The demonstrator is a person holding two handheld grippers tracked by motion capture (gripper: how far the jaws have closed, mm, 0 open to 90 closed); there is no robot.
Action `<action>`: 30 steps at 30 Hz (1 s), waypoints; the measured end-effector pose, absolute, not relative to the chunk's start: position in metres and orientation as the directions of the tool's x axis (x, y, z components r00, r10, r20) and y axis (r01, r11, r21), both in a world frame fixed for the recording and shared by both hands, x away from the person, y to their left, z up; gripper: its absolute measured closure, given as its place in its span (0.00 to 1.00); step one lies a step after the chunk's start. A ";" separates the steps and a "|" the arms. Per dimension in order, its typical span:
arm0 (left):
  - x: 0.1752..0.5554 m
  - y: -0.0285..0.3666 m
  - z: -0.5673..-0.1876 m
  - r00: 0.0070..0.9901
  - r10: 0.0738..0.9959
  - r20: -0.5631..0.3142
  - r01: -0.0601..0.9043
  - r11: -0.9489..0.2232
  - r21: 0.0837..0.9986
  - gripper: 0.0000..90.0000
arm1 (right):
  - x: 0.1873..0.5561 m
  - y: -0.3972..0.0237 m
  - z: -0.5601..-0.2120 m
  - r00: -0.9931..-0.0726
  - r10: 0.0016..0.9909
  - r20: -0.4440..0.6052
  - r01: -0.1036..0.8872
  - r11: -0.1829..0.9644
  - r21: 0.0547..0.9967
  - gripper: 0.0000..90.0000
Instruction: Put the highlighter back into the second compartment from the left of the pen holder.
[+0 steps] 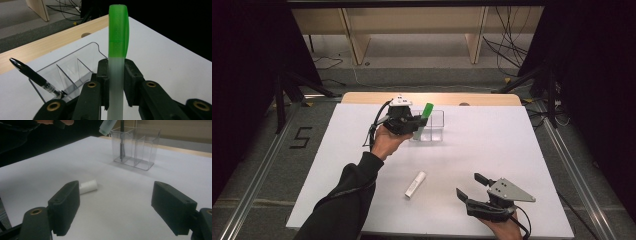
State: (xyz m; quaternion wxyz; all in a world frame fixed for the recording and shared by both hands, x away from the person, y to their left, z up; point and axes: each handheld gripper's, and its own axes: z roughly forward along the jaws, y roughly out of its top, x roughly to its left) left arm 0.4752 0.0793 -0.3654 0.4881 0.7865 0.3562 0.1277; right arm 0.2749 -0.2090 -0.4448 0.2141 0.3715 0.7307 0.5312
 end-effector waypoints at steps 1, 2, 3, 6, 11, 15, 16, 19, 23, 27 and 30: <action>0.477 0.079 -0.365 0.709 0.689 -0.151 0.438 -0.262 0.860 0.85 | 0.275 -0.210 -0.445 -0.633 0.769 0.086 0.317 0.157 0.935 0.25; 0.480 0.078 -0.365 0.705 0.693 -0.151 0.436 -0.257 0.862 0.85 | 0.275 -0.211 -0.445 -0.629 0.771 0.095 0.324 0.149 0.934 0.25; 0.482 0.078 -0.364 0.701 0.697 -0.153 0.436 -0.248 0.865 0.85 | 0.275 -0.212 -0.446 -0.629 0.771 0.101 0.327 0.145 0.934 0.25; 0.488 0.076 -0.362 0.689 0.705 -0.167 0.436 -0.220 0.873 0.85 | 0.274 -0.214 -0.446 -0.624 0.774 0.109 0.330 0.135 0.934 0.25; 0.497 0.070 -0.359 0.671 0.722 -0.166 0.435 -0.203 0.877 0.85 | 0.273 -0.215 -0.447 -0.624 0.773 0.113 0.332 0.131 0.934 0.25; 0.504 0.068 -0.356 0.664 0.730 -0.163 0.430 -0.195 0.881 0.85 | 0.272 -0.216 -0.447 -0.627 0.771 0.115 0.336 0.134 0.932 0.25; 0.505 0.067 -0.356 0.659 0.734 -0.164 0.431 -0.190 0.882 0.85 | 0.272 -0.216 -0.448 -0.627 0.770 0.117 0.337 0.133 0.932 0.25; 0.512 0.067 -0.356 0.650 0.740 -0.174 0.437 -0.177 0.882 0.85 | 0.271 -0.217 -0.447 -0.625 0.771 0.122 0.339 0.128 0.932 0.24; 0.520 0.065 -0.359 0.634 0.751 -0.185 0.446 -0.161 0.880 0.85 | 0.271 -0.217 -0.447 -0.626 0.769 0.129 0.341 0.121 0.932 0.24; 0.525 0.061 -0.362 0.624 0.759 -0.186 0.454 -0.158 0.877 0.85 | 0.270 -0.217 -0.448 -0.626 0.768 0.136 0.347 0.117 0.931 0.23; 0.529 0.058 -0.365 0.611 0.769 -0.188 0.459 -0.151 0.876 0.85 | 0.270 -0.218 -0.448 -0.627 0.767 0.139 0.348 0.116 0.930 0.23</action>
